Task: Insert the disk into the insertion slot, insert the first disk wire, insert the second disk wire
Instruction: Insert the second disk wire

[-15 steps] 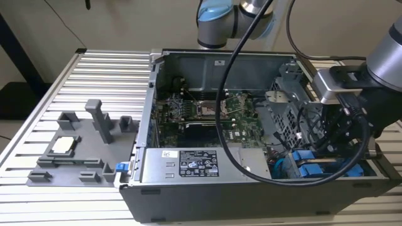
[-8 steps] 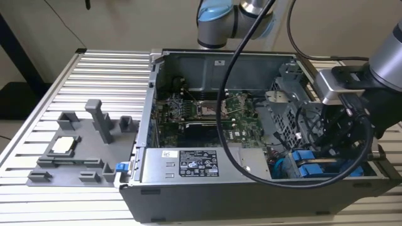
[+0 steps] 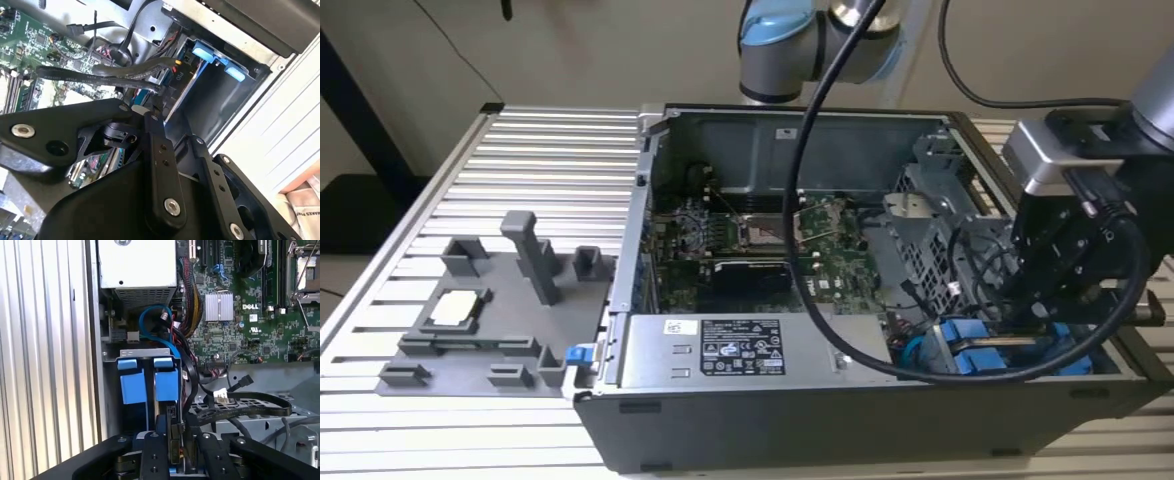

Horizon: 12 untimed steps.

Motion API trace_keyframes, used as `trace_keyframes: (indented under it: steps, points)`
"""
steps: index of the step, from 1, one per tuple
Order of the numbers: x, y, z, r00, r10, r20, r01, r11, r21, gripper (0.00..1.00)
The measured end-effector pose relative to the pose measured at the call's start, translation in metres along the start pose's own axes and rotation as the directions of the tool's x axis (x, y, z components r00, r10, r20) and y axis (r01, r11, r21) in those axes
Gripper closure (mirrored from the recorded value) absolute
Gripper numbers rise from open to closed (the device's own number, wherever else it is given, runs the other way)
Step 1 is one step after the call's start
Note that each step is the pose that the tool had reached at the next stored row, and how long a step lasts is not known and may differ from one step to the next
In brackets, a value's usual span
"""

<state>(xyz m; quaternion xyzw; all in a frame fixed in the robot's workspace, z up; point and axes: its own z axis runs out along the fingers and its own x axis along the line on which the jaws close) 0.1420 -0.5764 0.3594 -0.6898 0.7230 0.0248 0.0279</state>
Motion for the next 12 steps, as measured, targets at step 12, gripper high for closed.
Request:
trace_keyframes:
  steps: [12]
  points:
    - [-0.0009,0.0000,-0.0123,1.0000,0.000,0.0002,0.000,1.0000,0.0000,0.70]
